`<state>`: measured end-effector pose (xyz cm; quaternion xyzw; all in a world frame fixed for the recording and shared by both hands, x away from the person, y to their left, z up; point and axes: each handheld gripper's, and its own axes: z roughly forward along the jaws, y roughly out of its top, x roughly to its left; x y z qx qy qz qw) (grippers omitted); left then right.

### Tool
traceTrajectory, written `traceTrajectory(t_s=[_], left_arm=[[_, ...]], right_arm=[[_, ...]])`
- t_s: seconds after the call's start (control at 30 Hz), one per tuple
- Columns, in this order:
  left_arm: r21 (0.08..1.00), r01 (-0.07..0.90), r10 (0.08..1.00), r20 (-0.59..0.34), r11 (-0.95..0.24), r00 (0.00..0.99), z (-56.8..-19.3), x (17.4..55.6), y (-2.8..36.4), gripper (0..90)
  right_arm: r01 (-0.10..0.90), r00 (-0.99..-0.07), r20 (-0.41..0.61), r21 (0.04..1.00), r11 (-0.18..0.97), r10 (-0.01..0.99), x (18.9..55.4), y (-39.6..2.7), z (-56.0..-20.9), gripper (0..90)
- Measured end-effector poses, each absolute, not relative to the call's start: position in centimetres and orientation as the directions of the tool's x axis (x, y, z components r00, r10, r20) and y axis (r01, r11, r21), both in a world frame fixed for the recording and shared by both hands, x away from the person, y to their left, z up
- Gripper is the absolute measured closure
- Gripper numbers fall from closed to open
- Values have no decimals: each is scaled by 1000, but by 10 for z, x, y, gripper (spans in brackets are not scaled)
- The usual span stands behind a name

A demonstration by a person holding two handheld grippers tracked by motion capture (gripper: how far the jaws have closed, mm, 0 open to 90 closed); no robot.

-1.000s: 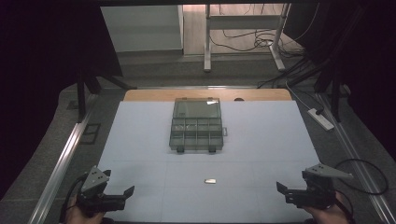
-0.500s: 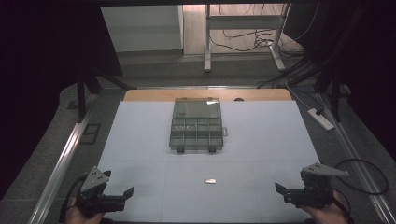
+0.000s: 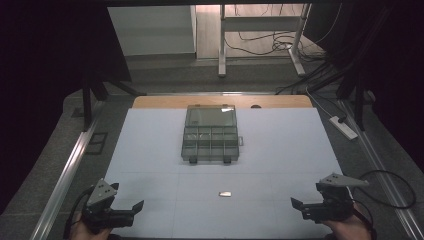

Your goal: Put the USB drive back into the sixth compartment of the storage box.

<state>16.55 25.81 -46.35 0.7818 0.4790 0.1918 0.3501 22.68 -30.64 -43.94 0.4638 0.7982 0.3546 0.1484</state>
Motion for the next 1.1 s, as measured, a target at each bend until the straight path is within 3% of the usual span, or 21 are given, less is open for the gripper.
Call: traceTrajectory(t_s=[0.67, 1.1], left_arm=[[734, 620, 887, -51, -279, 460, -464, 166, 260, 30], [729, 619, 885, -39, -292, 464, -464, 166, 259, 31]], right_arm=[[556, -653, 105, 738, 381, 750, 243, -288, -437, 0], [571, -684, 133, 709, 413, 718, 256, -269, -439, 0]])
